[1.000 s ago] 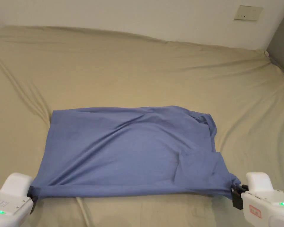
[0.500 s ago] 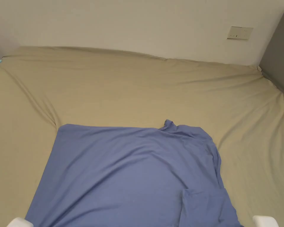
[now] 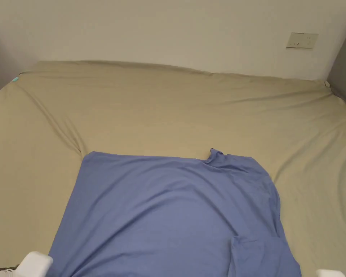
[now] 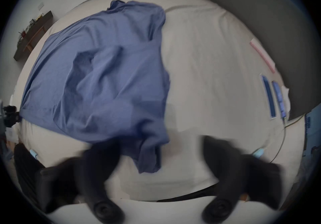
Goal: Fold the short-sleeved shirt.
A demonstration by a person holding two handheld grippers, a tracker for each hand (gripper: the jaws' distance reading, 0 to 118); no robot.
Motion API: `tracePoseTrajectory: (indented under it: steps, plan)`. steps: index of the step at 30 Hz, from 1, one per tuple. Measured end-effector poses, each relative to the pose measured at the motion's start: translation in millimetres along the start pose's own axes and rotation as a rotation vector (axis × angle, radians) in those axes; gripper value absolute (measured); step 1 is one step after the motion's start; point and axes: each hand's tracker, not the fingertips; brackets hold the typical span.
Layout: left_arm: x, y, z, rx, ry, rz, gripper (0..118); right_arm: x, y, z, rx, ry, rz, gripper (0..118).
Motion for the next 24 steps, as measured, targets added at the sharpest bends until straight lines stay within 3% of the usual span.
tracePoseTrajectory:
  steps: [1,5,10,12,13,14,15,16,17,20,24]
  plan:
    - [-8.6,3.6,3.9,0.053,-0.02,0.064,108,0.7,7.7,14.5,0.085,0.015,-0.015,117]
    - [-22.3,46.4,64.6,0.378,-0.038,0.315,109,-13.4,50.5,87.8,0.383,0.032,-0.011,111]
    - [2.1,95.5,161.0,0.759,0.028,0.314,108,-58.1,85.1,187.1,0.755,0.011,0.099,111]
    - [15.5,107.1,187.7,0.844,0.067,0.272,92,-78.0,89.8,216.3,0.838,-0.028,0.14,102]
    - [26.1,112.0,195.4,0.869,0.093,0.254,74,-85.5,89.8,227.2,0.875,-0.026,0.148,89]
    - [34.4,115.7,202.2,0.892,0.119,0.23,40,-92.4,91.1,237.0,0.9,-0.015,0.152,60]
    - [41.5,118.2,206.8,0.913,0.145,0.215,16,-98.9,90.8,244.7,0.918,0.002,0.154,38]
    - [46.9,120.3,209.2,0.917,0.162,0.201,7,-103.8,90.3,250.1,0.931,0.011,0.155,18]
    - [56.8,122.8,210.4,0.92,0.169,0.194,7,-109.4,89.1,254.9,0.949,0.022,0.162,4]
    - [67.9,122.5,212.7,0.939,0.147,0.192,6,-120.8,88.2,257.5,0.993,-0.012,0.186,0]
    - [80.1,124.7,211.9,0.938,0.154,0.192,0,-131.9,90.0,258.2,0.978,0.024,0.2,0]
